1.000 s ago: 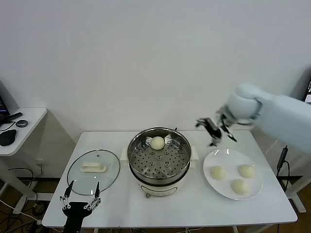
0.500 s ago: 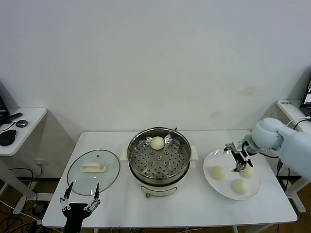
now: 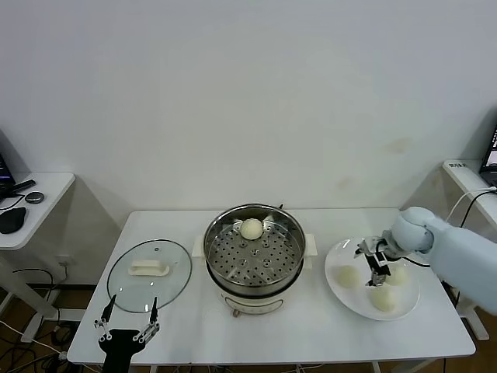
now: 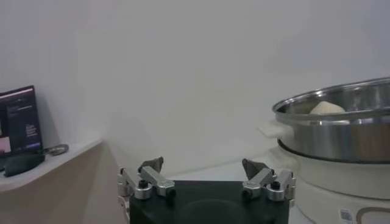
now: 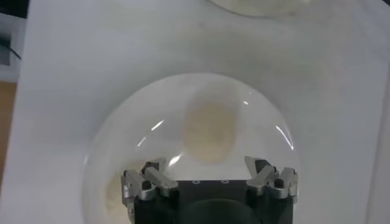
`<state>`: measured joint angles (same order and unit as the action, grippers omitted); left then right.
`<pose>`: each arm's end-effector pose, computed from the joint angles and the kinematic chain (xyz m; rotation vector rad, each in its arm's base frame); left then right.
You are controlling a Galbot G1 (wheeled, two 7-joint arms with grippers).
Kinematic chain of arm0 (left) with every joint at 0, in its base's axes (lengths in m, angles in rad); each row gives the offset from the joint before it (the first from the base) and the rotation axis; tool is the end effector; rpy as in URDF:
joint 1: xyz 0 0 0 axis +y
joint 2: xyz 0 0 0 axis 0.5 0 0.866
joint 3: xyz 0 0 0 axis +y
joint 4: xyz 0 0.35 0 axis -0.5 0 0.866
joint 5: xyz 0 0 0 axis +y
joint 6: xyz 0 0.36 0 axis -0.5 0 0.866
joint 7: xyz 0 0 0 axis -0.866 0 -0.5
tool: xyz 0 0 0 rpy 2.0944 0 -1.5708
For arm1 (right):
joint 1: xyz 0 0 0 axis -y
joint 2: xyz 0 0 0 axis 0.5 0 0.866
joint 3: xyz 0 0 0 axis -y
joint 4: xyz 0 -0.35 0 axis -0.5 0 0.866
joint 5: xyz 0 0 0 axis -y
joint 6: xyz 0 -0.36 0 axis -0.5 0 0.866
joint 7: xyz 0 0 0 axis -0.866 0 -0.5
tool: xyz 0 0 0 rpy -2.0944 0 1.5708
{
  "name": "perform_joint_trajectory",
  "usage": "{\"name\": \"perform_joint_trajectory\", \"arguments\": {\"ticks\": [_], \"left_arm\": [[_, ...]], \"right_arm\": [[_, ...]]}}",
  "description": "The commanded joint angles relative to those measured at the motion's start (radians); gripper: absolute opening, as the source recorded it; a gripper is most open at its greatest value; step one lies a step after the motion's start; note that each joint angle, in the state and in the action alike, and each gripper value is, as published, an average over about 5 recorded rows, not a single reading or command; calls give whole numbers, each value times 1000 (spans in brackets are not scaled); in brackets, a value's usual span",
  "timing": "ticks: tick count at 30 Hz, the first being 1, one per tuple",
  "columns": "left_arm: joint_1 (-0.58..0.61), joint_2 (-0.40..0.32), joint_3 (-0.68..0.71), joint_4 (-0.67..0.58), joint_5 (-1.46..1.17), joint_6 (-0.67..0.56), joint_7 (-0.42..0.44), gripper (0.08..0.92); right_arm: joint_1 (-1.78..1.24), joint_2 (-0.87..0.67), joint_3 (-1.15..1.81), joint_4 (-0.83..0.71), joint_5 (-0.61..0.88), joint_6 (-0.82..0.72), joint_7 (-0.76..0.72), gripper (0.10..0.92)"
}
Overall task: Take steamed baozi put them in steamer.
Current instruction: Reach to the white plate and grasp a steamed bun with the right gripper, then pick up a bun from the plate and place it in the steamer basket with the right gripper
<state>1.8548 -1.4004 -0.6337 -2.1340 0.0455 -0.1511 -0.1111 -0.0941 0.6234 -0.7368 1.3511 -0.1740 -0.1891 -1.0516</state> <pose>0.1009 0.0597 -0.3222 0.0979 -3.0468 -0.3801 0.4875 -0.1526 -0.2147 1.2856 -1.3599 1.4536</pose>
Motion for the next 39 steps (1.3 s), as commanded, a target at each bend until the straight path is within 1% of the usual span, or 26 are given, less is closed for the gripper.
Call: {"name": "perform_joint_trajectory", "arguments": {"ticks": [1,8,11,17,23,25,28,33,39], "left_arm": [[1,0,0,2,1,-1,0,823],[2,0,0,0,1,0,0,823],[2,0,0,1,1,-1,0,823],[2,-2,2,0,3,-1,-3,823],[7,-4,4,-3,5,-2,-4,823],[8,-3,3,-5,4,-2,-4,823],[10,-3,4,-9,4,-2,-3,823],[9,0,7,-13,4,-2,-2,823],[3,8,7,-16,-2,2,1,823]], "right_arm": [[-39,61,34,-60,-14,6,17,823],[-50,78,36,-73,-35,-9,7,821],[-53,76,38,-74,-39,-13,4,790],[-62,87,50,-77,-41,-32,6,641],[-66,96,56,-79,-47,-44,4,516],[-63,94,54,-75,-45,-48,0,462],[-48,80,49,-58,-29,-56,-5,407],[46,14,-16,13,40,-77,-41,401],[301,-98,-138,138,220,-119,-82,407]]}}
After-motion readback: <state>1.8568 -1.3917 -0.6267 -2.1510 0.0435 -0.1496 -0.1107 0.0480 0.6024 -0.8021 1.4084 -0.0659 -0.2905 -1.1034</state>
